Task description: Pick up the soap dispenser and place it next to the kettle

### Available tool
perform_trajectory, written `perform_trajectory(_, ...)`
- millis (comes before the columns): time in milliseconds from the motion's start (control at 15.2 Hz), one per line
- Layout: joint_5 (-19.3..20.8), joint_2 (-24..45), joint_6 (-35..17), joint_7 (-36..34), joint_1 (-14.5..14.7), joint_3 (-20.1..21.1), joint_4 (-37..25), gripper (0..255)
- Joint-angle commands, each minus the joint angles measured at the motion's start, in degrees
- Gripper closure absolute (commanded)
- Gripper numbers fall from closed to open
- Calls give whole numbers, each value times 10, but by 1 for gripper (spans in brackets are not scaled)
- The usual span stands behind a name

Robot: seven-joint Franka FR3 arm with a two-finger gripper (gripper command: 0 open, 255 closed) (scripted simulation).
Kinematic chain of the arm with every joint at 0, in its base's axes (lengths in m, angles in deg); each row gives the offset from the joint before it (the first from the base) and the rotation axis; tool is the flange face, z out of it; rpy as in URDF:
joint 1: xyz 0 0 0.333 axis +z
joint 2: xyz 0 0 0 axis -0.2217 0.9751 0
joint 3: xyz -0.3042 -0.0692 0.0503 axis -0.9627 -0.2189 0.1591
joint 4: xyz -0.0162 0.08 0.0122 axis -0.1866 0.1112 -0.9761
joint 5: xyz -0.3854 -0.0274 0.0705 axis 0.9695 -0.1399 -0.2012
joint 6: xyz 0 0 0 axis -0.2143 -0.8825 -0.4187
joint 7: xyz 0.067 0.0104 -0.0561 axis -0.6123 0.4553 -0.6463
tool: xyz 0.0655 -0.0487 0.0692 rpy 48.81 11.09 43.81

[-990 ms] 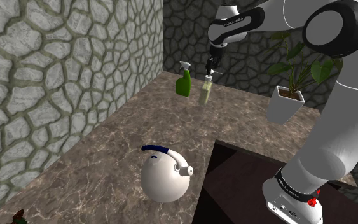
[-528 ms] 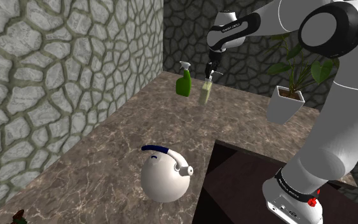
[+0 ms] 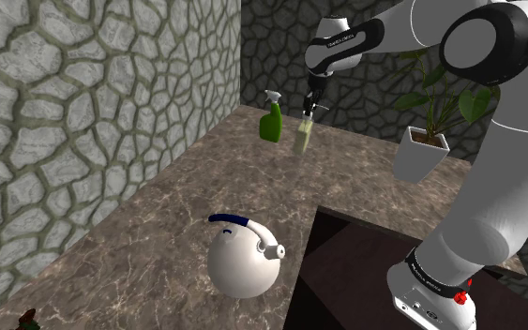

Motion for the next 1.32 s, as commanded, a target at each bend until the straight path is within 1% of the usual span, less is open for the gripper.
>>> perform_trajectory(0,0,0,0,0,0,0,0,255)
perform_trajectory(330,0,0,0,0,0,0,0,255)
perform_trajectory(1254,5,-27,100,2,1,-1,-72,255)
